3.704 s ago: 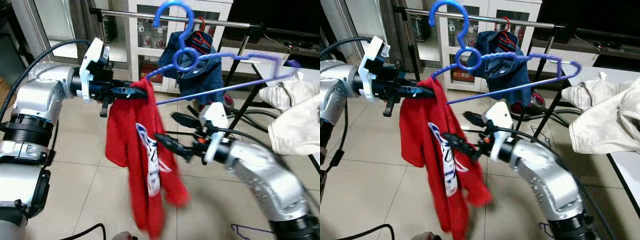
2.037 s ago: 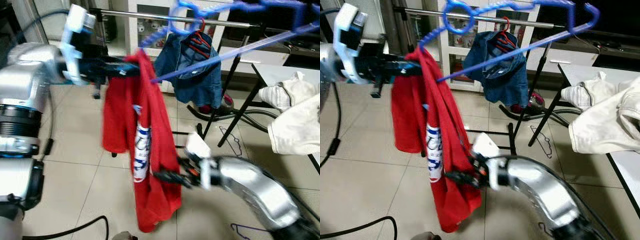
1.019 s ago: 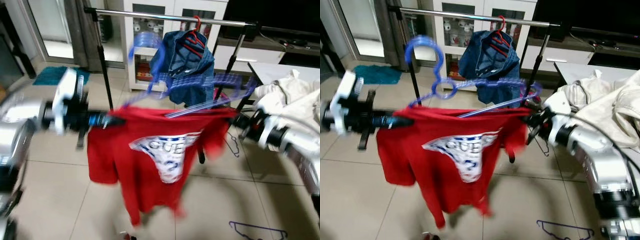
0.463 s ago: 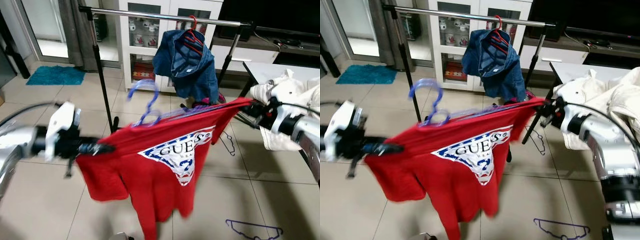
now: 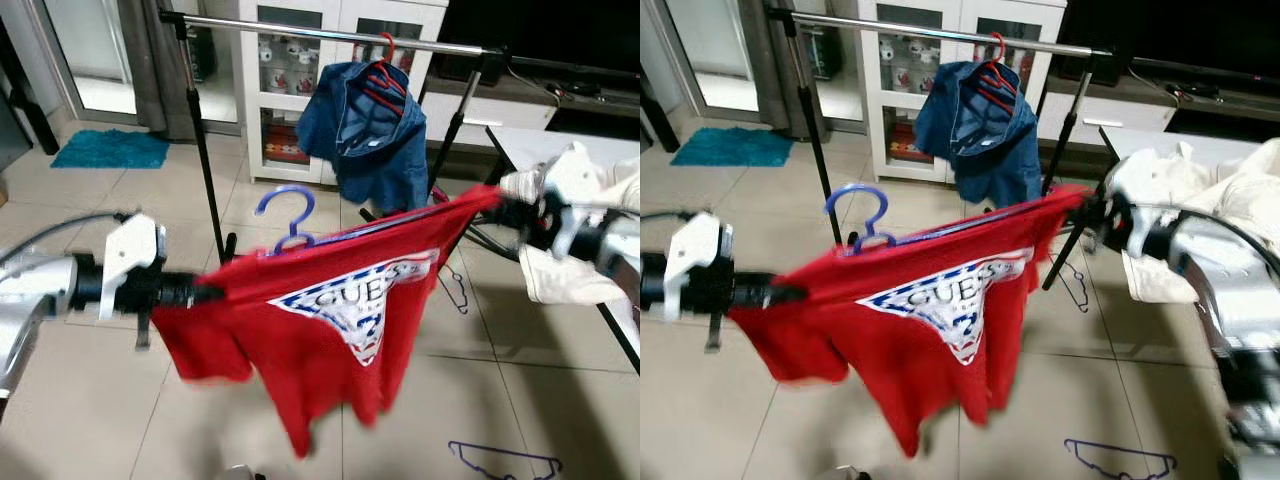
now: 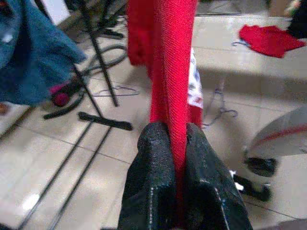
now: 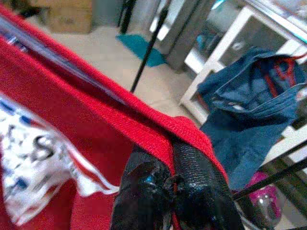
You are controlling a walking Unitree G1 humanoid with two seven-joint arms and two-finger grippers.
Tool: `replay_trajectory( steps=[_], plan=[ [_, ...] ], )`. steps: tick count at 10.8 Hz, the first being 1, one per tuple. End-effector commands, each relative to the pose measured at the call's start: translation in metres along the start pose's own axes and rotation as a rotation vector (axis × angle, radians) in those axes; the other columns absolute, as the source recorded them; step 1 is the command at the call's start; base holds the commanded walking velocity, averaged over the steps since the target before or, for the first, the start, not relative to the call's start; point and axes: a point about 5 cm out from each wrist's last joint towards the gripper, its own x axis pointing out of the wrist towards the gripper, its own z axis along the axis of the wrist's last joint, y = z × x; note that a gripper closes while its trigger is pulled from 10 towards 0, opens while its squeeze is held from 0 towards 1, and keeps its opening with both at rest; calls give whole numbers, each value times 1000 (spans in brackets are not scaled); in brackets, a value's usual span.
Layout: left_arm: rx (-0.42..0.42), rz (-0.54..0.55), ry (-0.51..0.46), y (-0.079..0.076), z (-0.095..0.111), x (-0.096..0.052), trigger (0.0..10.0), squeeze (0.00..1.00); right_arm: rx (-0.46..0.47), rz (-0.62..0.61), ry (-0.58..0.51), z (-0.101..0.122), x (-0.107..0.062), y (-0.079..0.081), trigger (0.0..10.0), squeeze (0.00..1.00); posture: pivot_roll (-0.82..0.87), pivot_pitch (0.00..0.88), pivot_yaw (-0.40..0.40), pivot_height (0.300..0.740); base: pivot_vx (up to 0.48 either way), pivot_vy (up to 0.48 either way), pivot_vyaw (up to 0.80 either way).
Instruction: Hang hanger
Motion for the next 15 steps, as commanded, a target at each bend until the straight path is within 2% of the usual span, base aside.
replay_trajectory(
  steps=[1, 2, 3, 4, 7, 10, 12, 13, 14, 15],
  plan=[
    [5, 35, 23, 5, -1, -5, 0, 0, -19, 16, 52, -2, -6, 3, 8118, 0, -16, 0, -65, 740, 0, 0, 0],
    [9, 41, 21, 8, 0, -5, 0, 0, -18, 65, 74, -5, -4, 16, 10000, 0, -18, 0, -60, 740, 0, 0, 0],
    [12, 37, -12, 10, 3, -2, 0, 0, 22, 123, 86, -7, 1, 35, 10000, 624, -20, 0, -53, 740, 0, 0, 0],
    [14, 24, -26, 13, 5, 0, 0, 0, 59, 138, 64, -5, 7, 49, 10000, 1000, -21, 0, -45, 740, 0, 0, 0],
    [46, 17, 14, 17, 6, 2, 0, 0, 43, 188, 16, 9, 7, 58, 10000, 1000, -26, 0, -34, 740, 0, 0, 0],
    [83, 11, 40, 22, 6, 7, 0, 0, 25, 137, -7, 18, 6, 55, 10000, 1000, -30, 0, -30, 740, 0, 0, 0],
    [154, -1, 37, 23, 9, 9, 0, 0, 26, 166, -27, 25, 11, 56, 10000, 1000, -33, 0, -29, 740, 0, 0, 0],
    [173, -5, 9, 22, 12, 13, 0, 0, 22, 179, -4, 23, 13, 57, 10000, 1000, -32, 0, -34, 740, 0, 0, 0],
    [186, -10, -3, 21, 14, 16, 0, 0, 33, 140, 37, 17, 16, 52, 10000, 1000, -29, 0, -40, 740, 0, 0, 0],
    [194, 10, 26, 22, 10, 15, 0, 0, 136, 4, 132, 4, 18, 39, 10000, 1000, -28, 0, -47, 740, 0, 0, 0]
  ],
)
